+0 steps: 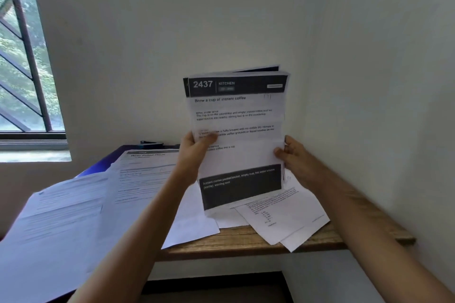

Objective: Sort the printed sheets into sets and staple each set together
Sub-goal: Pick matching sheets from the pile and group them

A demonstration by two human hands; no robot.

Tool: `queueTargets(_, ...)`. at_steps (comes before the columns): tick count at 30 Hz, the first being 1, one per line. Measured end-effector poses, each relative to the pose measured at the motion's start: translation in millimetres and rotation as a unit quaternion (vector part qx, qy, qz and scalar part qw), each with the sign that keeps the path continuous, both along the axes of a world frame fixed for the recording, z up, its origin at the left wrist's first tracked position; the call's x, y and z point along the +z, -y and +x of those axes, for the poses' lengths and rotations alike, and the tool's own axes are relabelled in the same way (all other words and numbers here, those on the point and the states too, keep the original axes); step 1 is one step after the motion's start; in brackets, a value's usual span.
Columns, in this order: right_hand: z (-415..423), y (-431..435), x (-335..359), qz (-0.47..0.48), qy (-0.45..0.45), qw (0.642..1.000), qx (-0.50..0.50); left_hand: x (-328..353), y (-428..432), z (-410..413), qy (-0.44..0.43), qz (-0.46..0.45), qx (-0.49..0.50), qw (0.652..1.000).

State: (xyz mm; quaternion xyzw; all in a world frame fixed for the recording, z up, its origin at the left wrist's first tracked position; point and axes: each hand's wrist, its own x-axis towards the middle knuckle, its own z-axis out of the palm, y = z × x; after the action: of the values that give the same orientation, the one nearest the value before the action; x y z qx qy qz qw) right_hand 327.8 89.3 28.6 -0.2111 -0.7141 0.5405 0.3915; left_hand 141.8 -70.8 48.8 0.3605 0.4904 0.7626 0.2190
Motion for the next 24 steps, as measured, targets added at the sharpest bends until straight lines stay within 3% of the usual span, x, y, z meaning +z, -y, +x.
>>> queueTargets(6, 2.0, -0.5, 0.8, 0.029, 0.062, 0.997, -0.030, -5.1, -8.7, -3.5, 0.008, -0.030, 0.006, 1.000)
queueTargets(11, 10.9, -8.4, 30.3, 0.091, 0.095, 0.982, -0.134, 13.7, -25.1, 3.5, -0.017, -0.049, -0.027, 0.998)
queueTargets(14, 25.1, -18.7, 48.2, 0.140, 0.144, 0.955, -0.216, 13.5, -34.1, 9.9, -0.042, -0.098, -0.049, 0.993)
queueTargets(17, 51.1, -31.5, 55.8, 0.119, 0.218, 0.934, -0.258, -3.4, -35.1, 9.3, -0.034, -0.159, -0.053, 0.985)
queueTargets(21, 84.7, -48.3, 43.4, 0.067, 0.331, 0.902, -0.270, -38.4, -33.4, -5.8, -0.166, -0.287, 0.044, 0.942)
queueTargets(24, 98.6, -59.4, 25.4, 0.056, 0.451, 0.850, -0.266, -50.2, -29.5, -12.0, -0.185, -0.322, 0.053, 0.927)
